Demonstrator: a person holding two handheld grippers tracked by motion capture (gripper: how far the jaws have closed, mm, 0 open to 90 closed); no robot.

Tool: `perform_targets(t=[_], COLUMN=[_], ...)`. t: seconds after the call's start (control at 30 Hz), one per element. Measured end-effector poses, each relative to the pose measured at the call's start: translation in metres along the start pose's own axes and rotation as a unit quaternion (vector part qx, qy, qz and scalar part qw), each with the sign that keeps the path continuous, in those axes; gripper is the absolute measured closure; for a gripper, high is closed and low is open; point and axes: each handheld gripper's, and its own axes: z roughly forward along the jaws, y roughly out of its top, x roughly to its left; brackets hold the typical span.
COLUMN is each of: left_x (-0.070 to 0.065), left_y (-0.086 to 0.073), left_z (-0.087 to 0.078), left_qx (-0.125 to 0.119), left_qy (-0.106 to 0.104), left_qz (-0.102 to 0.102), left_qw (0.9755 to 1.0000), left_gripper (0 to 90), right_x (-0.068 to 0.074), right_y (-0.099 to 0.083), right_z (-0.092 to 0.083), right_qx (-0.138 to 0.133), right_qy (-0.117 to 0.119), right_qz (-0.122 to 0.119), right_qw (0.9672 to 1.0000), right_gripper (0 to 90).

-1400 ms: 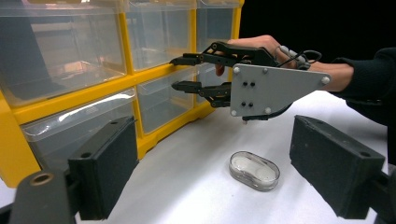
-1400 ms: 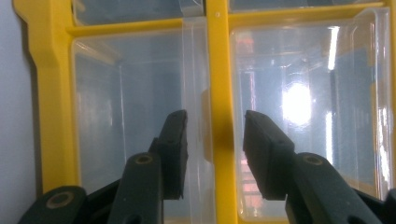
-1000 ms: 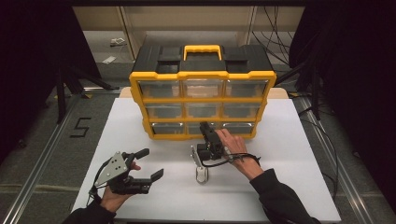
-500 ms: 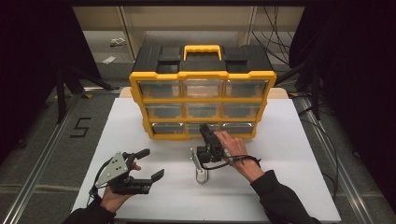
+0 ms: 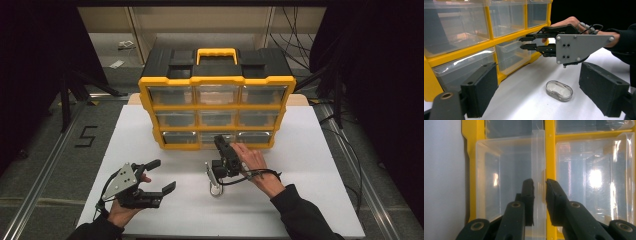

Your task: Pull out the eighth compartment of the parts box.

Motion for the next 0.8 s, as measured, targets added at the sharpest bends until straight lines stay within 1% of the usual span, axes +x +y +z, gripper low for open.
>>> perform_targets(t=[0.13,0.23,0.33,0.37,0.47,0.53,0.6,0.63,0.7,0.8], left_x=[0.0,0.0,0.001,0.001,0.0,0.0,0.0,0.0,0.0,0.0], left_y=[0.0,0.0,0.0,0.0,0.0,0.0,0.0,0.0,0.0,-0.001], left_z=[0.0,0.0,0.0,0.0,0.0,0.0,0.0,0.0,0.0,0.0], left_qx=[0.001,0.001,0.001,0.0,-0.003,-0.001,-0.001,-0.002,-0.002,-0.001], left_qy=[0.002,0.002,0.002,0.002,-0.002,-0.001,0.0,0.0,0.0,0.001], left_qz=[-0.001,-0.002,-0.002,-0.002,-0.002,0.001,0.0,-0.002,-0.003,-0.003], left_qw=[1.0,1.0,1.0,1.0,1.0,1.0,1.0,1.0,1.0,1.0], left_gripper=[15.2,15.2,15.2,15.2,15.2,15.2,15.2,15.2,15.2,15.2], right_x=[0.0,0.0,0.0,0.001,0.001,0.002,0.002,0.001,0.002,0.002], right_y=[0.0,0.001,0.001,0.001,0.001,0.001,0.001,0.001,0.001,0.002], right_z=[-0.003,-0.005,-0.007,-0.008,-0.011,-0.013,-0.015,-0.016,-0.019,-0.023], right_qx=[0.001,-0.005,-0.007,-0.004,-0.006,-0.005,-0.007,-0.009,-0.005,-0.01], right_qy=[0.001,0.0,-0.001,0.001,0.003,0.003,0.004,0.004,0.008,0.008], right_qz=[-0.003,-0.005,-0.004,0.0,0.0,0.003,0.002,-0.003,0.002,0.003], right_qw=[1.0,1.0,1.0,1.0,1.0,1.0,1.0,0.9999,1.0,0.9999], right_gripper=[77.8,77.9,77.9,77.9,77.9,77.9,77.9,77.9,77.9,77.9])
